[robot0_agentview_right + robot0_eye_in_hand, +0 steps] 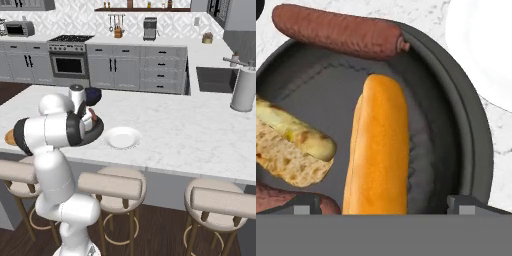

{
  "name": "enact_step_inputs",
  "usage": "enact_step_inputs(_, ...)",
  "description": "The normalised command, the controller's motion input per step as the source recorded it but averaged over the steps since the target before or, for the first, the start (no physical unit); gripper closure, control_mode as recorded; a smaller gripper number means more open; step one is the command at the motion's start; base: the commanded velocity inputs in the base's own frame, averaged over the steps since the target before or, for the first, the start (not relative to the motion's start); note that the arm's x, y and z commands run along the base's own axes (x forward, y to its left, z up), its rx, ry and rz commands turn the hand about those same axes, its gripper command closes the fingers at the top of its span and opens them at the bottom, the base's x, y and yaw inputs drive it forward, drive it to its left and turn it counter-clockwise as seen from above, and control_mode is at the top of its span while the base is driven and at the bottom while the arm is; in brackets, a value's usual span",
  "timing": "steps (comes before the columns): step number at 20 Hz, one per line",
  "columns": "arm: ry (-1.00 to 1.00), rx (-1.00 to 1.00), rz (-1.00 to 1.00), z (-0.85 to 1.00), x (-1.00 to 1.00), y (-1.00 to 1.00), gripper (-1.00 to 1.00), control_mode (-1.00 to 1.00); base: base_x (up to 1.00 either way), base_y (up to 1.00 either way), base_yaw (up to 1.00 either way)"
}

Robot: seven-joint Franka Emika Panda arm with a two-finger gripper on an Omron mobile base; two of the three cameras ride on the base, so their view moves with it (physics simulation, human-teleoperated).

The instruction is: Place one bun and one sausage from the bowl on each plate.

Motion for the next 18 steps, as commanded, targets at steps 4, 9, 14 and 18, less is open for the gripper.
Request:
enact_step_inputs(4, 0.0, 0.0, 0.0, -0.25, 0.21, 0.06, -1.0, -1.0, 0.0, 0.0, 0.0)
enact_step_inputs(9, 0.01, 0.0, 0.0, -0.15, 0.08, 0.02, -1.0, -1.0, 0.0, 0.0, 0.0)
enact_step_inputs(14, 0.0, 0.0, 0.0, 0.0, 0.0, 0.0, 1.0, -1.0, 0.0, 0.0, 0.0)
enact_step_inputs(18, 0.01, 0.0, 0.0, 0.0, -0.01, 0.0, 1.0, -1.0, 0.0, 0.0, 0.0)
